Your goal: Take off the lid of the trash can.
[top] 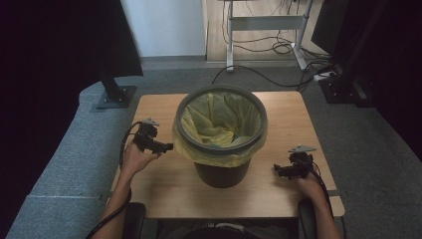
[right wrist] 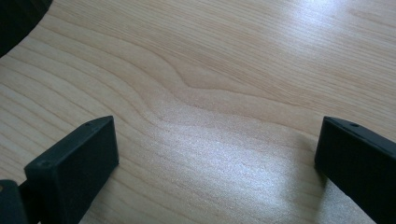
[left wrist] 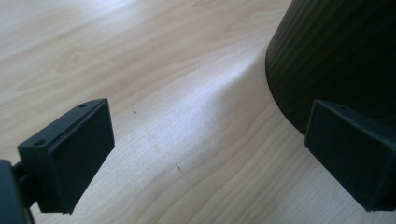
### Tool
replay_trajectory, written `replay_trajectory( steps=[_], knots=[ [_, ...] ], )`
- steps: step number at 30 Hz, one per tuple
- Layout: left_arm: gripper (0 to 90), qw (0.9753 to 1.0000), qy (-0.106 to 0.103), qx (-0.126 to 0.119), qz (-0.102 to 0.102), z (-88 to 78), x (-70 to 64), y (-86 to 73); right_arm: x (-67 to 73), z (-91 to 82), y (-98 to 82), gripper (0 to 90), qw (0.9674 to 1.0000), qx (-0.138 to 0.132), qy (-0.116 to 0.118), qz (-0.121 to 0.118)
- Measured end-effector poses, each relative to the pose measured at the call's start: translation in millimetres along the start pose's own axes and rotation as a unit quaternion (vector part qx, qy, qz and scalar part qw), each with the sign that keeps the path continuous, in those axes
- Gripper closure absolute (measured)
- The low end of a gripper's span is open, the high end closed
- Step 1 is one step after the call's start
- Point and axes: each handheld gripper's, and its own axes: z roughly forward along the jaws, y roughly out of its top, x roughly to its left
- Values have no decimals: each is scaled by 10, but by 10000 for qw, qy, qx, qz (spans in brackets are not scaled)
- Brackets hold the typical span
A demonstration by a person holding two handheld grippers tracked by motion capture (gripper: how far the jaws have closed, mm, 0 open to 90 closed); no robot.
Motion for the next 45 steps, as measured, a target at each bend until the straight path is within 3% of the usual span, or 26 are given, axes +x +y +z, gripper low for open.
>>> replay_trajectory(
  steps=[16, 20, 37, 45],
  knots=[
    [0, 9999, 59, -34, 95, -375, 62, 437, -1, -1, 0, 0, 10000, 2, -3, -7],
    [1, 9998, 46, -136, 125, -472, 68, 558, 1, 0, -1, 0, 10000, -6, -6, 1],
    [21, 9989, 73, -246, 390, -832, -20, 1093, -1, -1, 0, 0, 10000, 3, -4, -6],
    [19, 9989, 7, -242, 409, -969, -70, 1302, 1, 0, 0, 0, 10000, -5, -5, 5]
  ],
)
